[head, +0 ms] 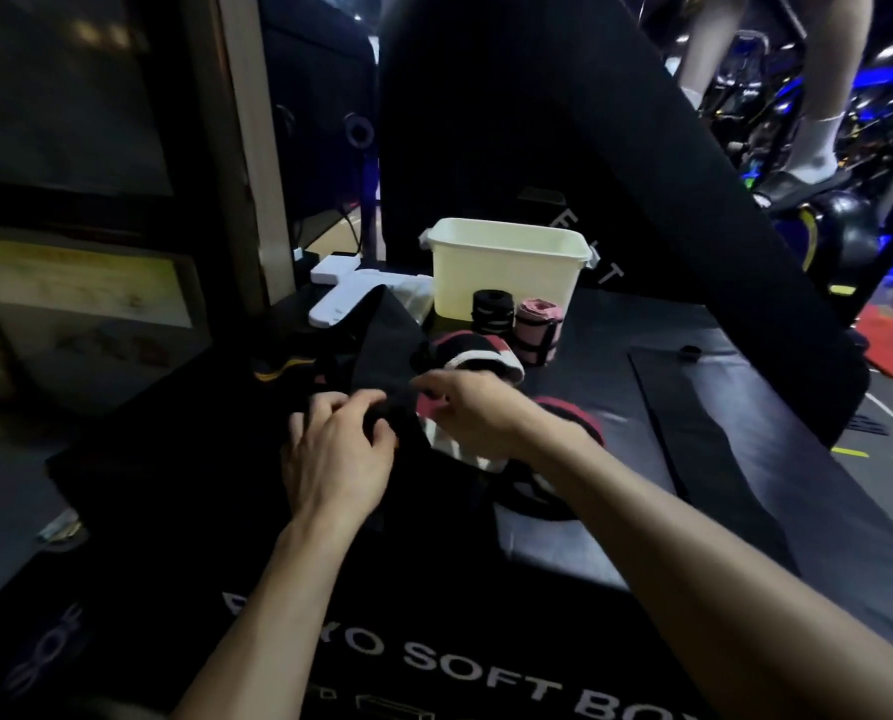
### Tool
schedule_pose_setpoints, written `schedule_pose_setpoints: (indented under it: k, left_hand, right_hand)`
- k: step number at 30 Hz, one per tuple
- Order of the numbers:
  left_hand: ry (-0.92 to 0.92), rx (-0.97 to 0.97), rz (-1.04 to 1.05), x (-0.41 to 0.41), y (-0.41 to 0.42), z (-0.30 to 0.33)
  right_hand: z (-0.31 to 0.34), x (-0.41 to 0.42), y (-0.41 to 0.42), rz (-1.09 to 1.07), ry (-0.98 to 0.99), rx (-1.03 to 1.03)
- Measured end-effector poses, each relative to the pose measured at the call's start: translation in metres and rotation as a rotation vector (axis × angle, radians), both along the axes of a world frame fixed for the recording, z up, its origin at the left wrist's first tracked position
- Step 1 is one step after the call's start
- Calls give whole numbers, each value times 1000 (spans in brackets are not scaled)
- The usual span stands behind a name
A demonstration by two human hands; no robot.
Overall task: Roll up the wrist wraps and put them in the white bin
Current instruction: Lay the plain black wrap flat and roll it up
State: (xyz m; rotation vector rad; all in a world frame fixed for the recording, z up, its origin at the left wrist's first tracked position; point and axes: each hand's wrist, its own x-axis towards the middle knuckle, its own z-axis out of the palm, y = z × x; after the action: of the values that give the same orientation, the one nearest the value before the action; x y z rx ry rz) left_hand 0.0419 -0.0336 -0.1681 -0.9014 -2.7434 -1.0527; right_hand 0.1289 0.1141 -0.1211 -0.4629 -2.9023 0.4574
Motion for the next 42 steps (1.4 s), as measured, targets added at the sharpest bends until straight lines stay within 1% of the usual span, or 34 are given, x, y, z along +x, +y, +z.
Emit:
schedule_pose_setpoints:
  k: [2,4,7,9,12,14,16,18,21,23,24,27,29,30,31,32,33,34,35,37,39,40,42]
  left_hand:
    - [-34,26,-10,-5,1,0]
    - [-30,73,-17,-7,2,-1]
    - [89,114,12,-10,1,-2]
    - [87,214,-22,-14,2,-4]
    - [-127,523,-70,-17,5,1]
    - [-221,689,-23,-16,5,8]
    - [-288,822,31,-16,5,13]
    - [-356,944,35,-15,6,14]
    - [-464,1093,11,-13,3,19]
    - [-511,1156,-29,-12,1,24]
    - [-521,1176,-57,-11,0,26]
    - [-497,1202,-136,-8,-4,32]
    - [-491,1222,-218,-3,-5,37]
    - [-477,1221,-273,1,-5,40]
    - [-445,1201,-328,5,-4,41]
    - [-402,1165,-388,10,-4,42]
    - [-358,1121,-446,15,-3,42]
    - [-325,1076,-510,21,-3,43]
    - [-288,1026,-566,27,-2,43]
    - [-144,922,-639,36,1,43]
    - [33,814,-690,45,4,43]
    - [87,763,-719,49,6,42]
    - [101,672,-786,58,9,39]
  right_hand:
    - [-13,-7,-2,10,-77,-15]
    - [-22,-9,-2,1,-86,-8]
    - [-30,-5,0,8,5,-53]
    - [-29,1,2,-11,113,-145]
    - [-25,9,1,10,177,-225]
    - [-26,8,-5,9,188,-304]
    - [-28,7,-10,-3,216,-316]
    - [-32,7,-15,27,252,-277]
    - [-43,6,-20,175,241,-144]
    - [-50,4,-23,198,215,-51]
    - [-51,4,-24,187,216,-43]
    - [-42,7,-24,122,240,-126]
    - [-29,12,-25,16,311,-299]
    - [-20,14,-26,-33,387,-449]
    - [-9,17,-27,-80,461,-649]
    - [3,20,-27,-124,510,-912]
    - [17,25,-26,-150,519,-1161]
    - [28,31,-24,-157,498,-1331]
    - [39,39,-21,-148,455,-1391]
    - [51,52,-17,-171,387,-1330]
    - [55,61,-12,-218,342,-1190]
    - [55,65,-8,-220,309,-1128]
    - [54,74,1,-209,181,-1038]
